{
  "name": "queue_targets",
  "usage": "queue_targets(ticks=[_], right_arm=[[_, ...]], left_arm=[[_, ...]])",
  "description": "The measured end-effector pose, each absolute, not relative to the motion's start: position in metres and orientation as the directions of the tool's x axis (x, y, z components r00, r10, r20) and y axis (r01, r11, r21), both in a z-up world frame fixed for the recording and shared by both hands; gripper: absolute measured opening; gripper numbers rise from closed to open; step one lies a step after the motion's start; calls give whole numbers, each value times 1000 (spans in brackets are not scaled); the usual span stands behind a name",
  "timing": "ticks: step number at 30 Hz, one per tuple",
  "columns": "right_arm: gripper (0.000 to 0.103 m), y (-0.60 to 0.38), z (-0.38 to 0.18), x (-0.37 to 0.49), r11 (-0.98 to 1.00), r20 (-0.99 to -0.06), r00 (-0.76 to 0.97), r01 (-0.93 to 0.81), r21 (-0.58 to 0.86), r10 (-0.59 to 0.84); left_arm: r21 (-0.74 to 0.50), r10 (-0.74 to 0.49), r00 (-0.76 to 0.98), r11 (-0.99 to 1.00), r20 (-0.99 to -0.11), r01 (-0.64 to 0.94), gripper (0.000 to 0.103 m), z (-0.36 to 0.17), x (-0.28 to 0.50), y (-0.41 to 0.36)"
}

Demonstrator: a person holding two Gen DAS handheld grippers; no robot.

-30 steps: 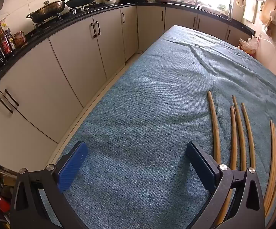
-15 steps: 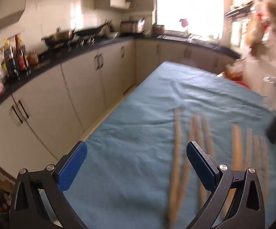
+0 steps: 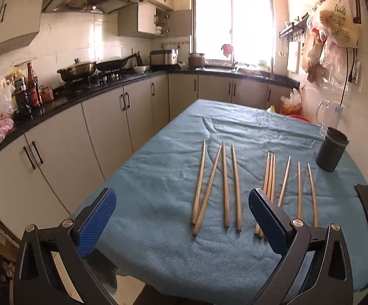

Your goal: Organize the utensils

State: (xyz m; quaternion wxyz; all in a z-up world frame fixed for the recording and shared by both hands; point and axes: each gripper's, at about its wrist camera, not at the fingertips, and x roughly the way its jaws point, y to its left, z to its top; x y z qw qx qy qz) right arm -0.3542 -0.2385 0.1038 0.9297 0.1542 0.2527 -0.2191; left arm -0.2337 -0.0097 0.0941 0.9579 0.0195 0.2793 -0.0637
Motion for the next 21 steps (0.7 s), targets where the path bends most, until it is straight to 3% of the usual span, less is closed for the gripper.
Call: queue_targets(ticks=[21], right_arm=[[98,-234,95,-343,876,-583,758,457,156,-292]], left_arm=[[22,-129,794,984,-593,176,103,75,-231,-22]])
